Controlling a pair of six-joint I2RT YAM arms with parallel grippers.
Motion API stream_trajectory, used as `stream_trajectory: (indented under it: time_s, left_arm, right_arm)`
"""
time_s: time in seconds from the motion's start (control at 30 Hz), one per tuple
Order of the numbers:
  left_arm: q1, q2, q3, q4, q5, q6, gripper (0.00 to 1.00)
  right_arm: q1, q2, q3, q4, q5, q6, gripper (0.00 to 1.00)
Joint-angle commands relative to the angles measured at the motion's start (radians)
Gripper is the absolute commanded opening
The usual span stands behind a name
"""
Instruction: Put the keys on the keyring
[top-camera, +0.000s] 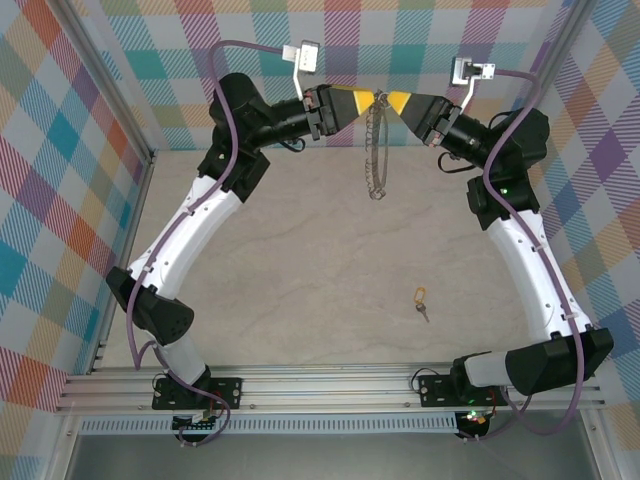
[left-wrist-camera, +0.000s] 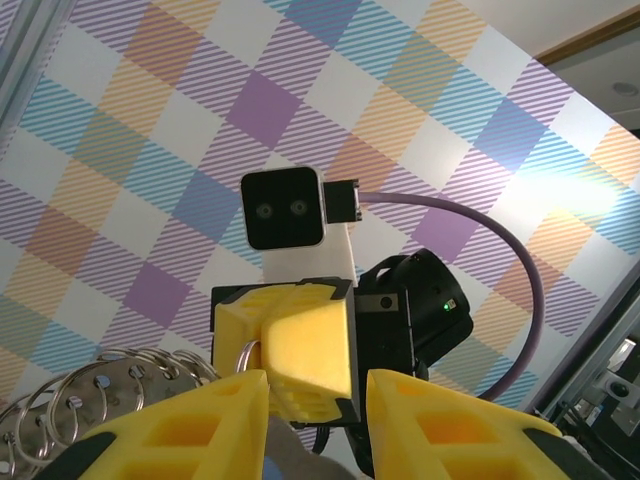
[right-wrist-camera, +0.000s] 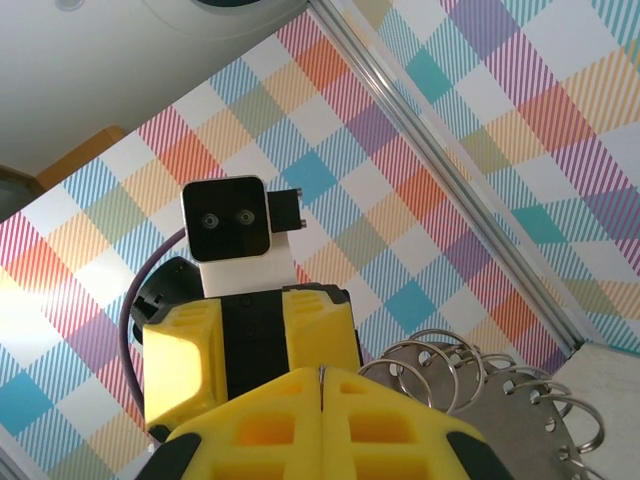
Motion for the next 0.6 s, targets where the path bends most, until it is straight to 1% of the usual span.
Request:
stream_trajectory:
  time_s: [0.0,0.57]
  left_arm:
    - [-0.008,0.002,-0.002,0.003,0.015,0.029,0.32]
    - [-0.020,0.043,0.039,-0.001,0.013,0.031,0.32]
  right_arm:
    - [0.004,-0.002,0.012,0.075,0.016,0.012,0.00]
    - [0.004,0.009,0.003,0.103,0.010,0.040,0.00]
